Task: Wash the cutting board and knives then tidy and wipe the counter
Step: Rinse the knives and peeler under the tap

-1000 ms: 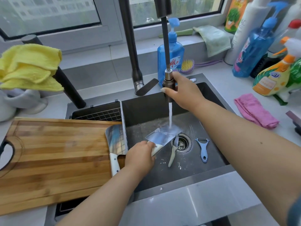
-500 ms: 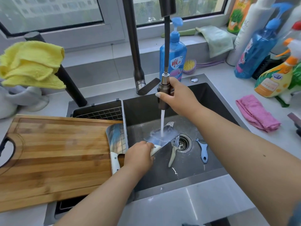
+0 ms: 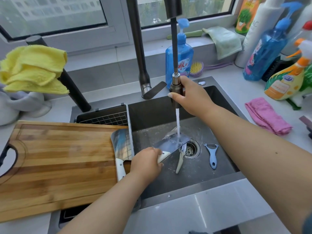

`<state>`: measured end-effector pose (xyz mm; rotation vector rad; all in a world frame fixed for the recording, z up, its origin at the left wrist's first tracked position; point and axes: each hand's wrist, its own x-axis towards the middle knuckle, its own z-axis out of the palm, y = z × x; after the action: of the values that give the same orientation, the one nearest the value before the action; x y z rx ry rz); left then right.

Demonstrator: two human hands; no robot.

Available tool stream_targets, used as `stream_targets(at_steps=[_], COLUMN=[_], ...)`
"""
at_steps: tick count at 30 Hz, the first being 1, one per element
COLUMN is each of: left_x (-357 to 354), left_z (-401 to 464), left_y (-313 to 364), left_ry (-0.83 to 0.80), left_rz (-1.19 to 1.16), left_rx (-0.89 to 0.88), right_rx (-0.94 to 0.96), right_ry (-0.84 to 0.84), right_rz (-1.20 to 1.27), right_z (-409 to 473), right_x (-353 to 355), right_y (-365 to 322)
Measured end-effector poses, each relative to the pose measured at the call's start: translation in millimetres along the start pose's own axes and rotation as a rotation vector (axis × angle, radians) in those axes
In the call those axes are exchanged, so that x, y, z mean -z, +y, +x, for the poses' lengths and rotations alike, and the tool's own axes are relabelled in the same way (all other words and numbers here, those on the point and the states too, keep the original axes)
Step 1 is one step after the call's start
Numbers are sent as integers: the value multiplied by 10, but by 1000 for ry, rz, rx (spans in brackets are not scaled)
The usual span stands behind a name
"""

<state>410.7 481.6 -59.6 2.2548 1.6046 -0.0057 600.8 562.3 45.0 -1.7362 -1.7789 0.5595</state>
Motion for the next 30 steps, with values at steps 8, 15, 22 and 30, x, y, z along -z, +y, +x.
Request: stream_targets(at_steps=[8,15,22,30], left_x=[6,8,61,65], left_z=[12,95,116,111], left_y=[-13,-43,-30,-22], left_ry=[-1,11,31,23], left_rz=[-7,-7,-4,-11], left_rx=[-12,9,13,28], right_rx=[-21,-14,-14,-12], right_ry=[-47,-75,-49,-70], right_rz=[157,161,54,124], right_z=[-25,-120,-119,-103], right_x=[-196,-149,0,-104], right_y=[-202,-181,-83,-142])
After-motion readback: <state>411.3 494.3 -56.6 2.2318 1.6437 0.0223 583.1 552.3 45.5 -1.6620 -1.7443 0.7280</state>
